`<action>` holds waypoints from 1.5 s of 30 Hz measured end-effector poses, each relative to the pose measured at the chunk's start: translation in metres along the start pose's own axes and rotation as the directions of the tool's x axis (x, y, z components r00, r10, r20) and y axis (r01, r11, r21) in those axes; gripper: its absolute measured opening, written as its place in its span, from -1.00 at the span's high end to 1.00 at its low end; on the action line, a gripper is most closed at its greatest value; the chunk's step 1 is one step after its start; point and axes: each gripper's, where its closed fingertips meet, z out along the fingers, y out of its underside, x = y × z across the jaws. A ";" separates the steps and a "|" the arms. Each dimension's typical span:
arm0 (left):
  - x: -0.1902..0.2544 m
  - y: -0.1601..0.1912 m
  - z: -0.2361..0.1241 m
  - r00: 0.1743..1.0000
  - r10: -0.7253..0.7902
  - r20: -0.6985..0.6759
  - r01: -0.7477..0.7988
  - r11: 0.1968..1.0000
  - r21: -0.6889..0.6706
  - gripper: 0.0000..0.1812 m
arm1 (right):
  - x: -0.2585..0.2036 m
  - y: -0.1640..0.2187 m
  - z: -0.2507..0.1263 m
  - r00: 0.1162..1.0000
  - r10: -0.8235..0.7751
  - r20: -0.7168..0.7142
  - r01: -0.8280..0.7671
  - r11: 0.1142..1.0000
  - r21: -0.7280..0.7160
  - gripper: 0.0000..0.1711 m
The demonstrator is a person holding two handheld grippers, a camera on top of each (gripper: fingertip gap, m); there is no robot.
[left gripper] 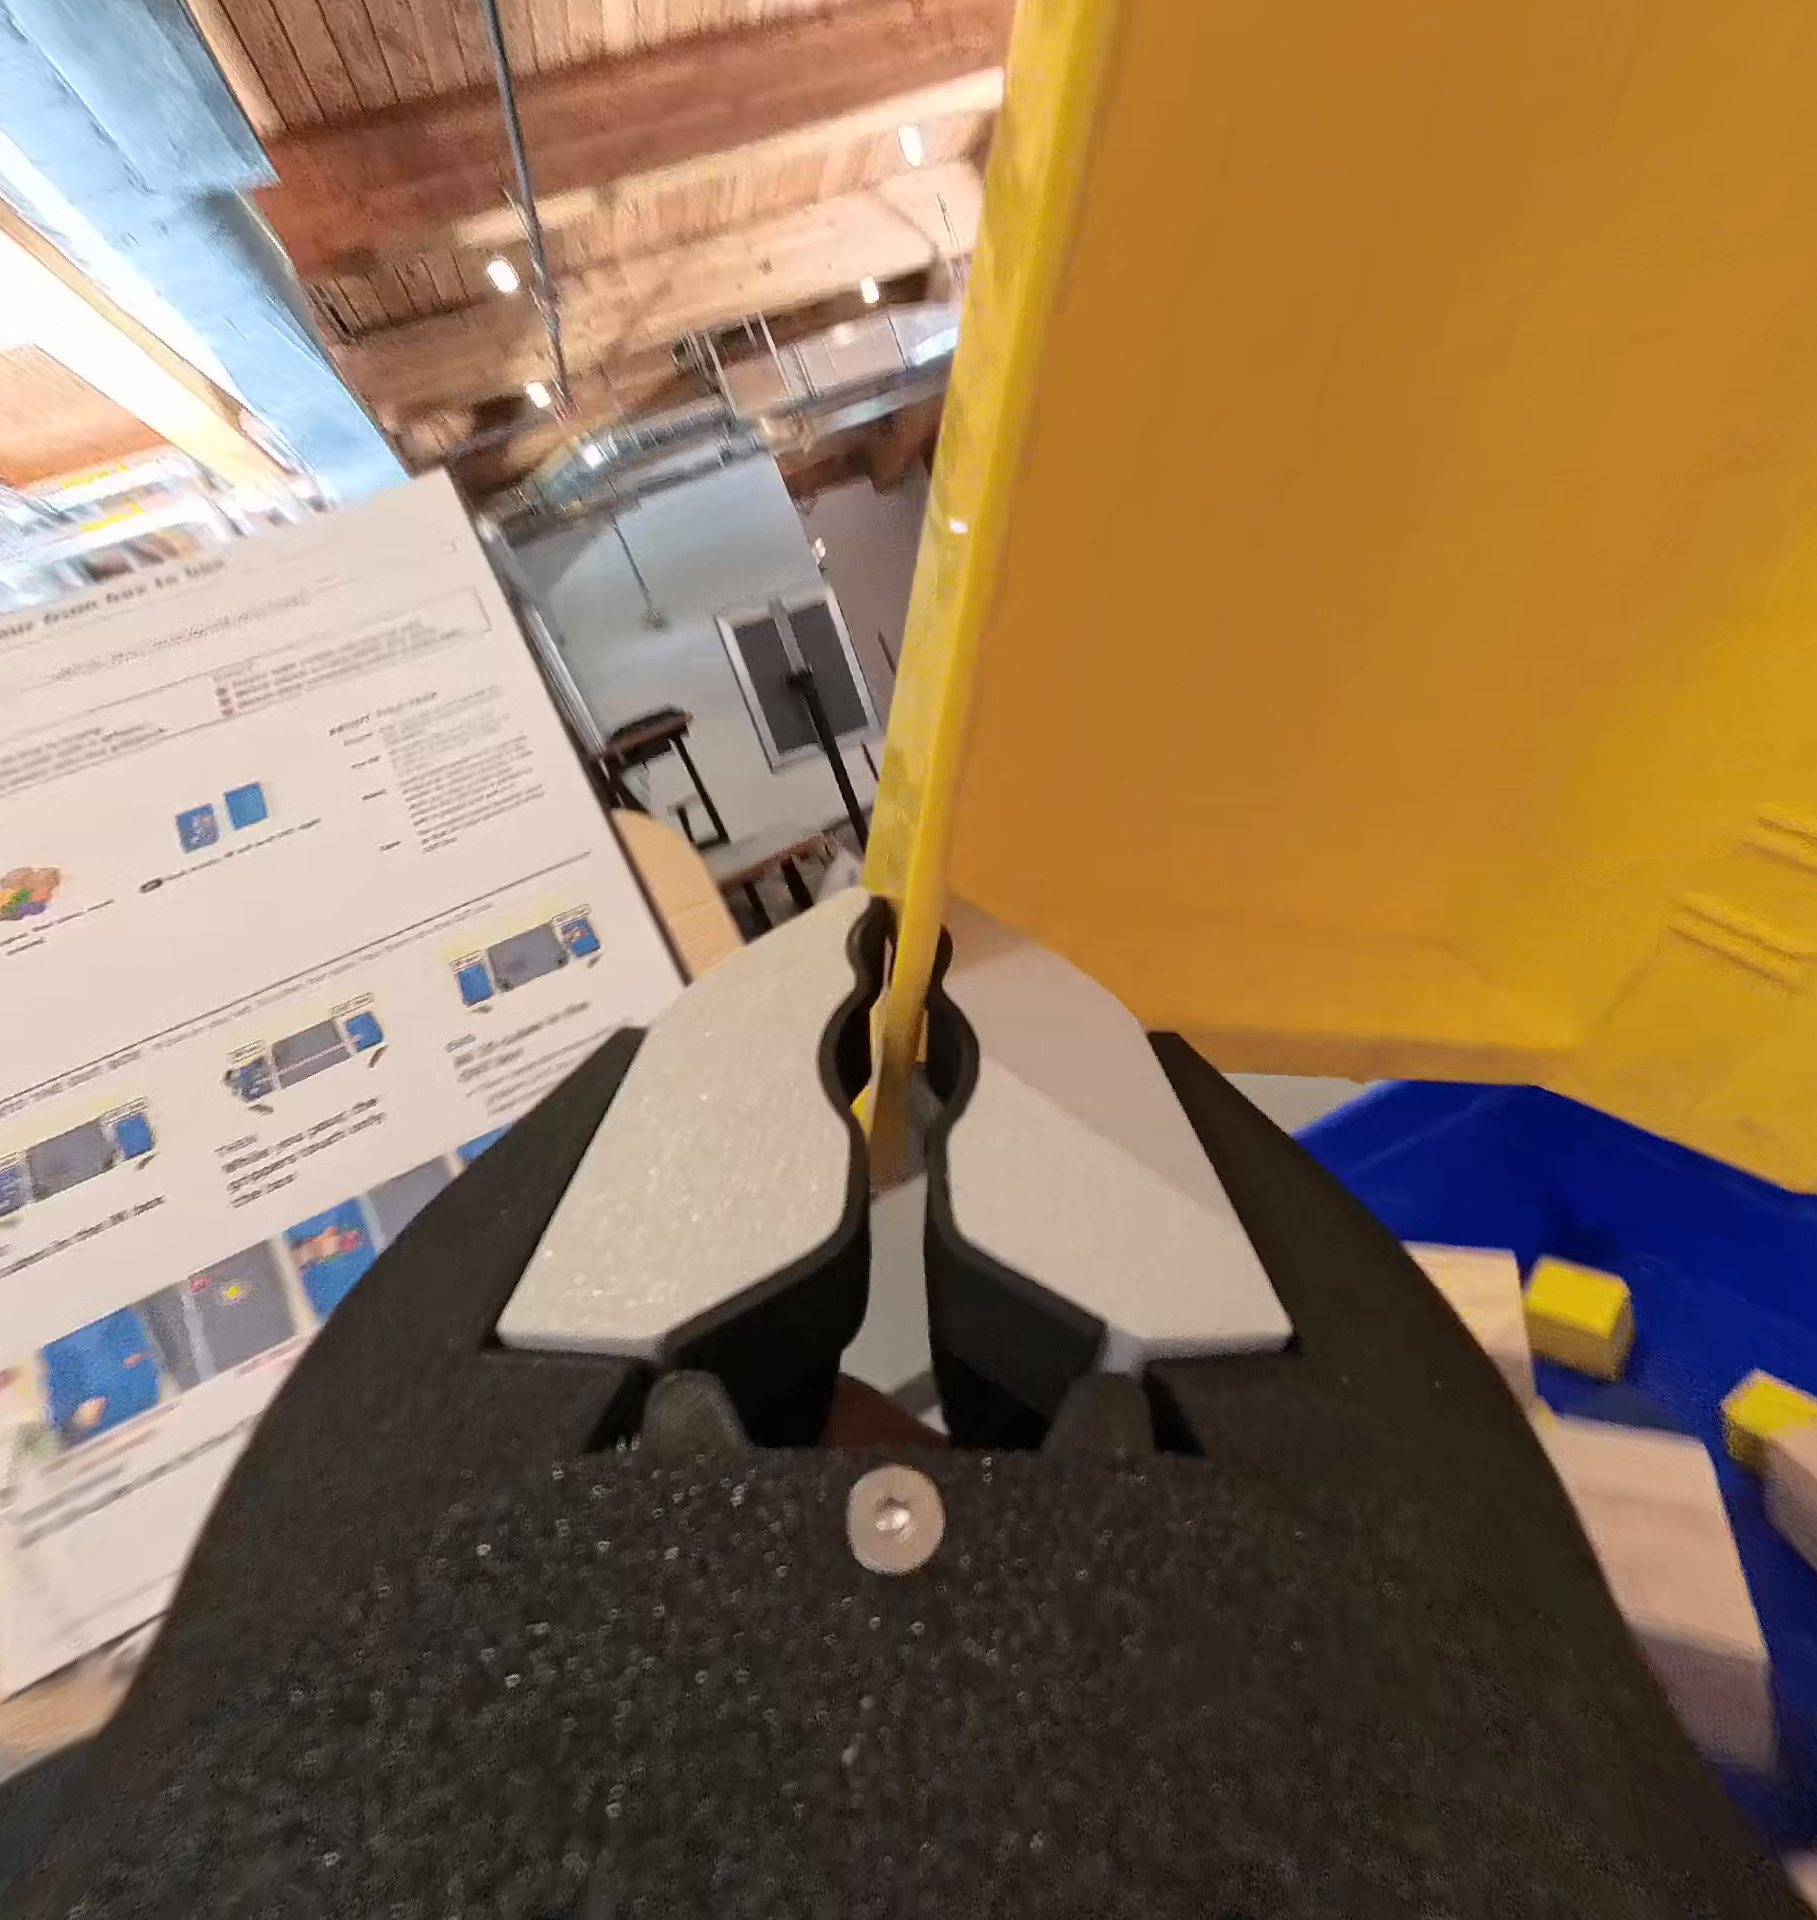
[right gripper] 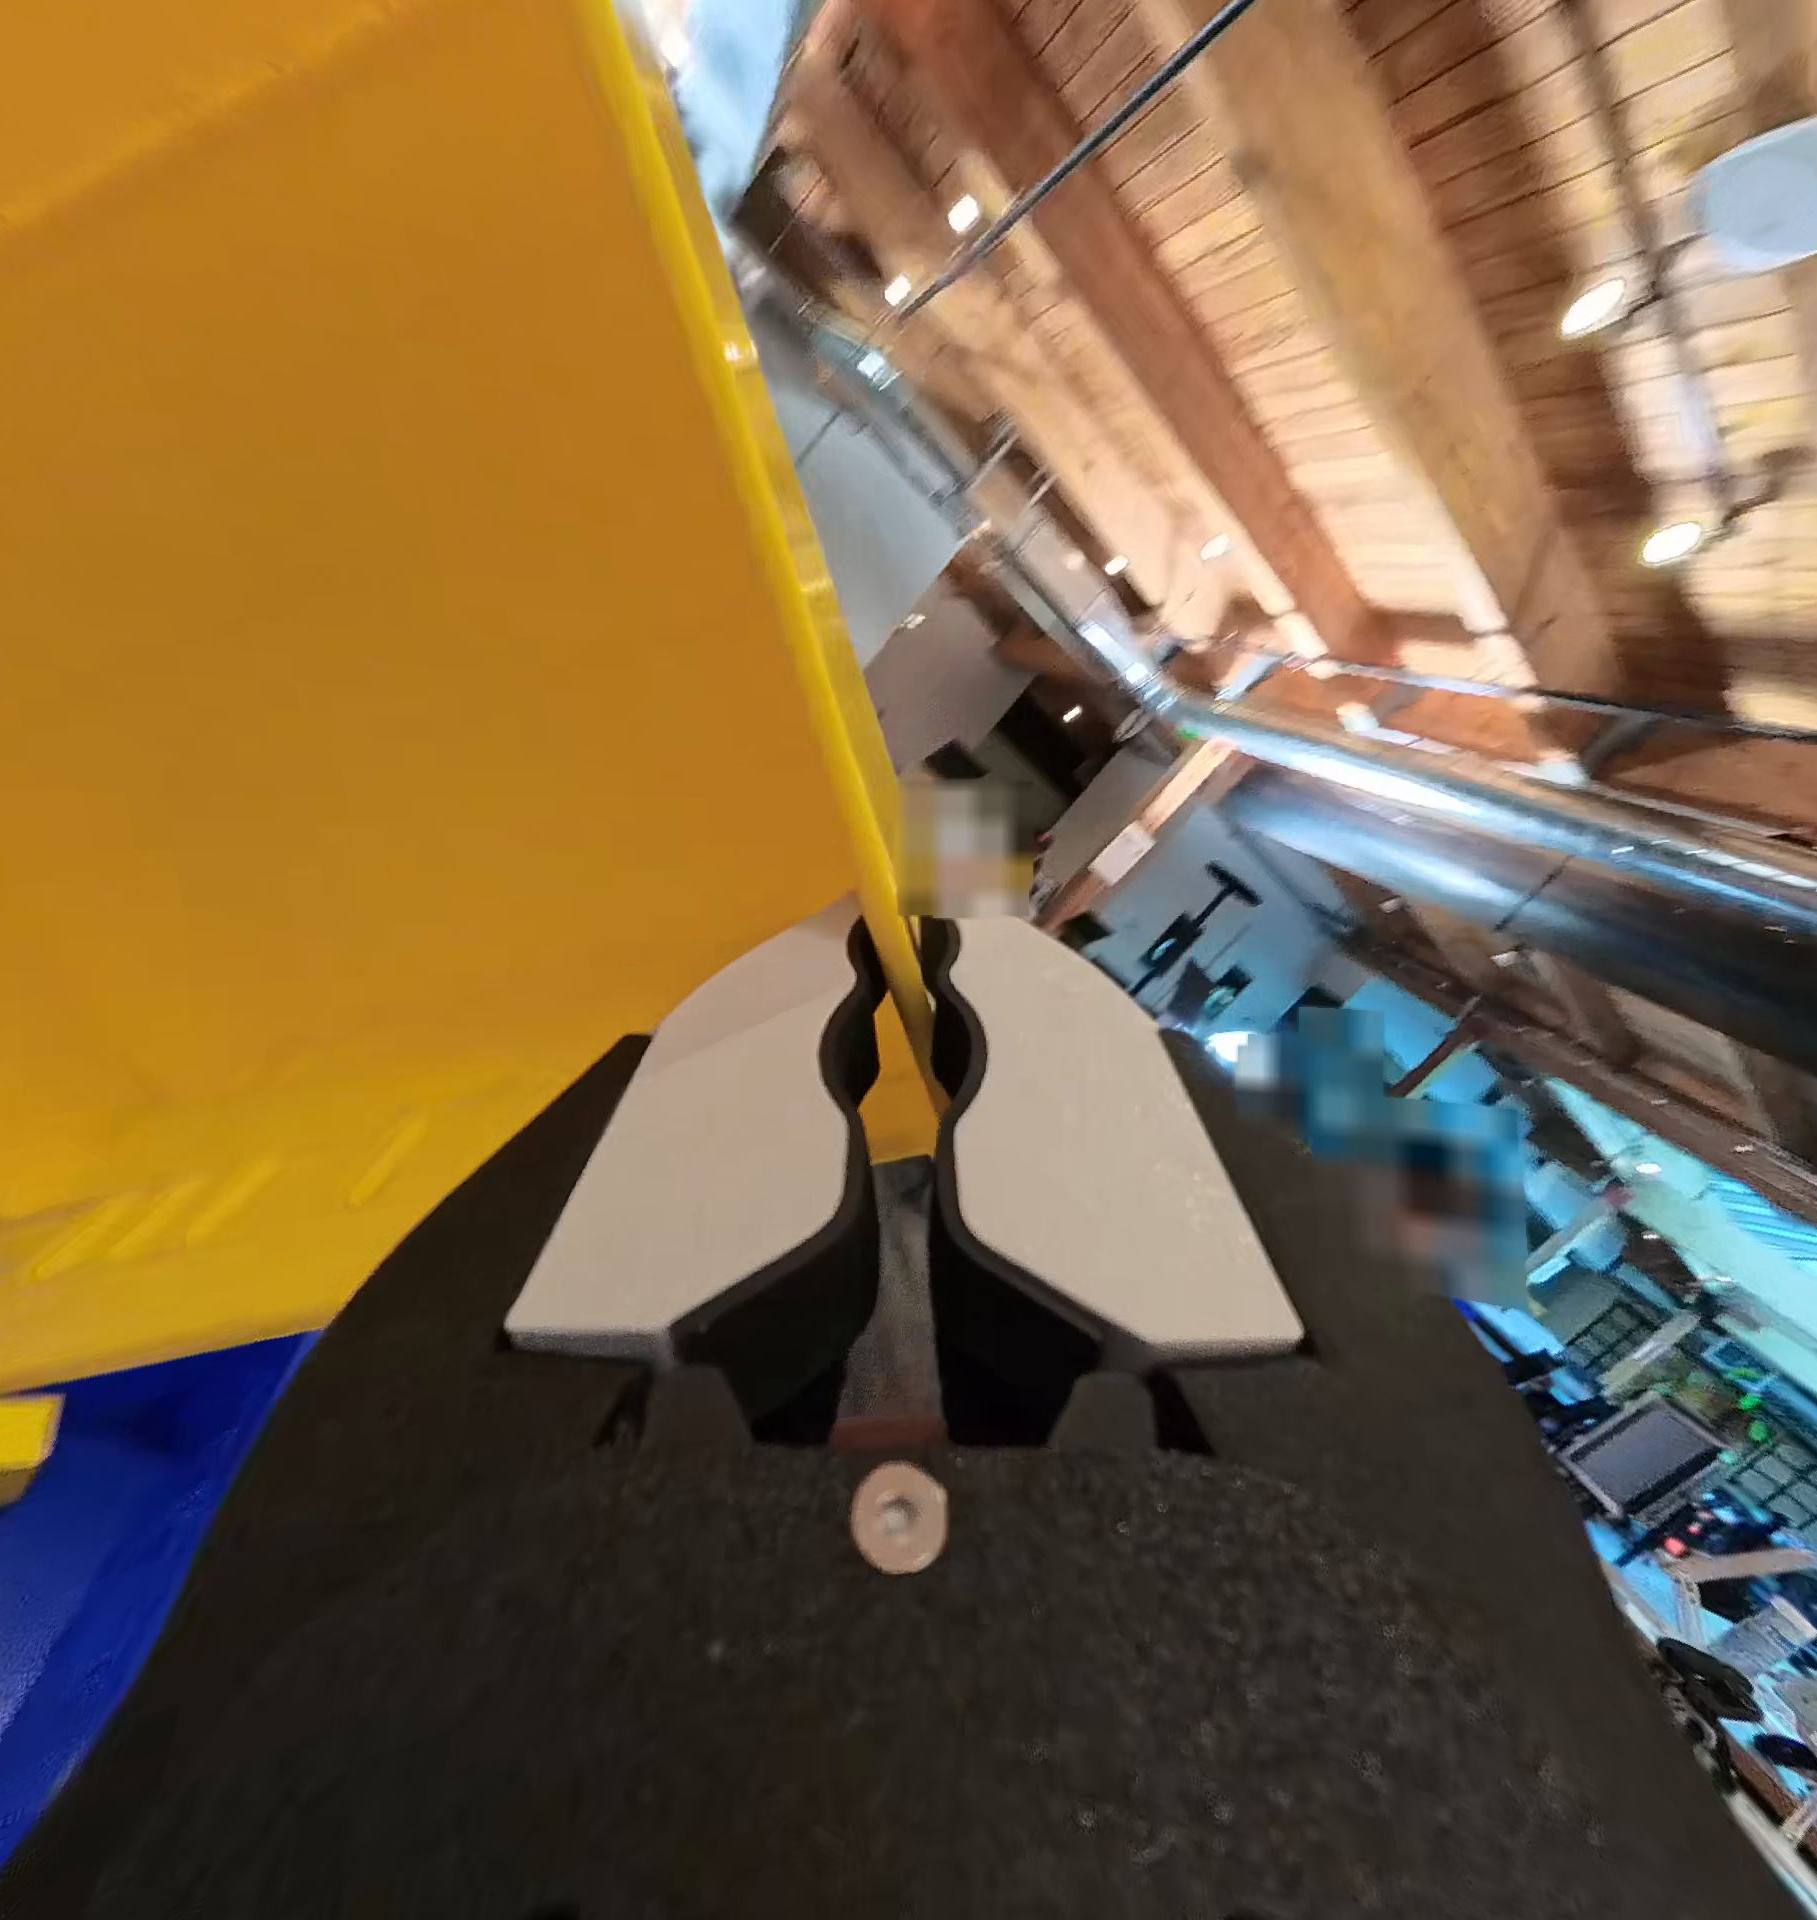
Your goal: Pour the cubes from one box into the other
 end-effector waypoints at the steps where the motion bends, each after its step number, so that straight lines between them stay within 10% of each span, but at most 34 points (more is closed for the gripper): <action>1: -0.009 -0.001 -0.011 1.000 -0.003 -0.027 0.001 0.998 -0.057 0.95 | -0.003 -0.014 0.002 0.998 -0.003 0.056 0.005 0.999 -0.043 0.94; 6: -0.069 0.023 -0.101 0.968 -0.042 -0.247 -0.063 0.913 -0.403 0.97 | -0.073 -0.078 0.008 0.899 -0.015 0.438 0.172 0.931 -0.321 0.95; 14: -0.232 0.112 -0.298 0.980 -0.124 -0.155 -0.031 0.673 -0.739 0.95 | -0.338 -0.203 0.009 0.491 -0.051 0.870 0.430 0.883 -0.191 0.93; 24: -0.336 0.241 -0.425 0.918 -0.387 0.082 0.222 0.333 -0.917 0.93 | -0.636 -0.240 -0.014 0.006 0.162 0.987 0.640 0.758 -0.129 0.94; 36: -0.358 0.299 -0.416 0.809 -0.557 0.188 0.363 0.223 -0.905 0.87 | -0.719 -0.185 -0.008 -0.080 0.229 0.970 0.685 0.719 -0.113 0.89; 40: -0.363 0.290 -0.419 0.838 -0.505 0.207 0.371 0.249 -0.895 0.86 | -0.701 -0.210 0.015 0.081 0.176 0.981 0.527 0.828 -0.192 0.61; 45: -0.385 0.214 -0.416 0.880 -0.406 0.246 0.430 0.462 -0.776 0.71 | -0.578 -0.261 0.016 0.333 0.157 0.930 0.139 0.967 -0.213 0.61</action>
